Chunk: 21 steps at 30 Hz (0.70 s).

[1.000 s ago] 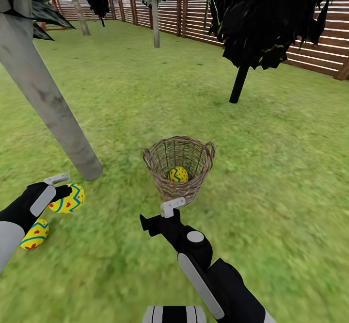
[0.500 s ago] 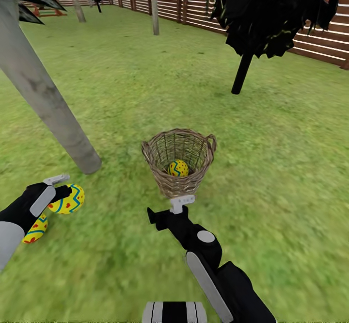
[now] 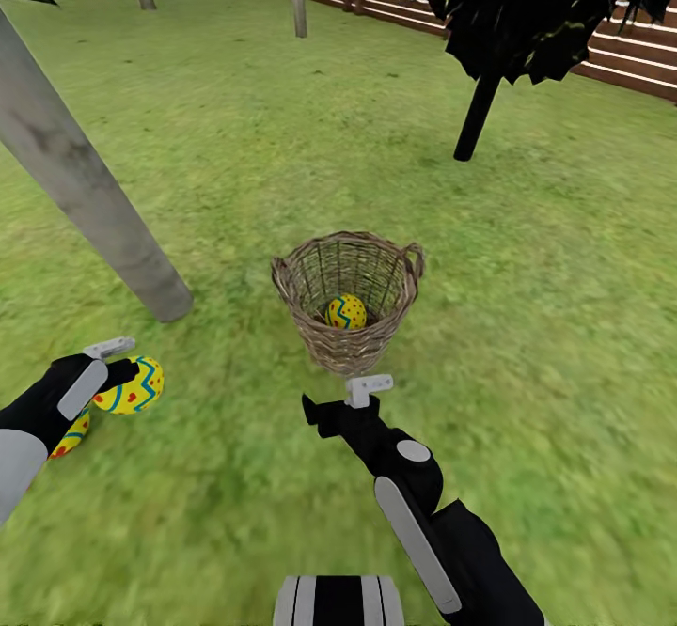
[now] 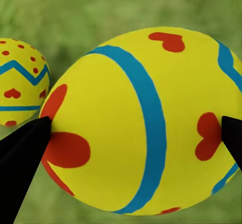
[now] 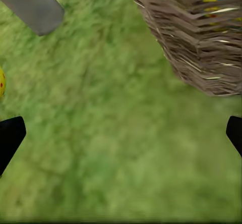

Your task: Take the three Easter eggs out of the wicker basket on the lawn in the garden, then place them on the lawn next to a single tree (choose any tree) so that all three eggs are next to the same tree and none are left in the basket.

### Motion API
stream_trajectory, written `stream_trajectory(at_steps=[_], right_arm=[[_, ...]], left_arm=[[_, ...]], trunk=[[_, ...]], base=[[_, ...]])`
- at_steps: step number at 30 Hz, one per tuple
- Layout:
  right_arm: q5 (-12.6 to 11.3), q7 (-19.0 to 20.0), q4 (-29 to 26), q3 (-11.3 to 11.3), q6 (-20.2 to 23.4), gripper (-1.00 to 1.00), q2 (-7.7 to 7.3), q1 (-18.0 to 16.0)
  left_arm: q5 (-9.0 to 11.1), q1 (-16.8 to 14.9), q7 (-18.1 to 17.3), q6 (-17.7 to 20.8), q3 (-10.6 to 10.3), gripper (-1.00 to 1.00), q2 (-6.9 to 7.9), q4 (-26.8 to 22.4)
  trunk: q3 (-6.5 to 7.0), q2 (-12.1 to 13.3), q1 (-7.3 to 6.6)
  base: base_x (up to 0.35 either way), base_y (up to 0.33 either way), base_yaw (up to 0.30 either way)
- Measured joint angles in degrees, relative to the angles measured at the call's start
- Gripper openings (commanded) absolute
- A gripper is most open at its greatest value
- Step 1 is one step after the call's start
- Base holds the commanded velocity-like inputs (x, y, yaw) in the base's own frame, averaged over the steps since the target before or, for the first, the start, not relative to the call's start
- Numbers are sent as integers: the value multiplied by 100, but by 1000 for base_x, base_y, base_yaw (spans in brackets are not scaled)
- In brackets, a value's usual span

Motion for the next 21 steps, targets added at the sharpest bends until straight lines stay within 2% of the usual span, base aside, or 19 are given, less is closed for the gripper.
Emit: stream_trajectory(at_steps=[16, 21], right_arm=[[-5, 5, 0, 13, 21, 100, 6, 1], [-2, -2, 0, 102, 30, 100, 6, 7]], left_arm=[[-1, 4, 20, -123, 14, -100, 23, -23], [1, 1, 25, -131, 14, -100, 37, -28]], trunk=[[-355, -22, 41], [-466, -28, 54]], base=[[0, 0, 0], [0, 0, 0]])
